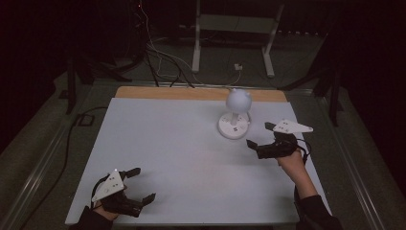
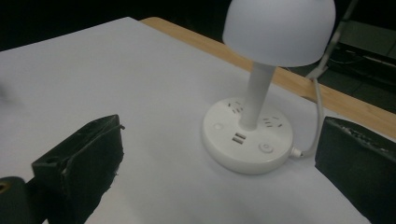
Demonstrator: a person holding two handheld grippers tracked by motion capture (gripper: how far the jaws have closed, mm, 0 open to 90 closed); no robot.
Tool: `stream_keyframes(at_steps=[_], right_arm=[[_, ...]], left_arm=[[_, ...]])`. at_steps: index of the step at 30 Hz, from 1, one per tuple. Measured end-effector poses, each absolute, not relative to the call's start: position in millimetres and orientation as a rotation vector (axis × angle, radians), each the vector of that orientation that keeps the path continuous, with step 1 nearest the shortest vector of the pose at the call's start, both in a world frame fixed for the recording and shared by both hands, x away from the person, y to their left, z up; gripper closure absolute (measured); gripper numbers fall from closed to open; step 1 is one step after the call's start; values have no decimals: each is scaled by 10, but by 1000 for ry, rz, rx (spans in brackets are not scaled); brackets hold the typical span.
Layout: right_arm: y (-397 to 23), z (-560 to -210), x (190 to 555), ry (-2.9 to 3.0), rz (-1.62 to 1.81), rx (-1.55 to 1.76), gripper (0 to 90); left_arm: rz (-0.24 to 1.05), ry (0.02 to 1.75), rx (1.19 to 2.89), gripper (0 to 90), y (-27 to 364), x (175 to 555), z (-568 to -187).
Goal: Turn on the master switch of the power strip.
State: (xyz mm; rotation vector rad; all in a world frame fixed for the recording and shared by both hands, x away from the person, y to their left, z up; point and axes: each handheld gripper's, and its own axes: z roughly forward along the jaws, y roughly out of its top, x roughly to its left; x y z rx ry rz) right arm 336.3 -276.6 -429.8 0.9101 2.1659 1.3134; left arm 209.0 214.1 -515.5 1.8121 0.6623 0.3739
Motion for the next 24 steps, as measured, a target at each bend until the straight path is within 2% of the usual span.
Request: stream_keyframes(at_steps=[24], right_arm=[[-2693,-4671,3807,2103,1235,1108,7]], left_arm=[[376,671,1806,1,2149,2096,-5157]])
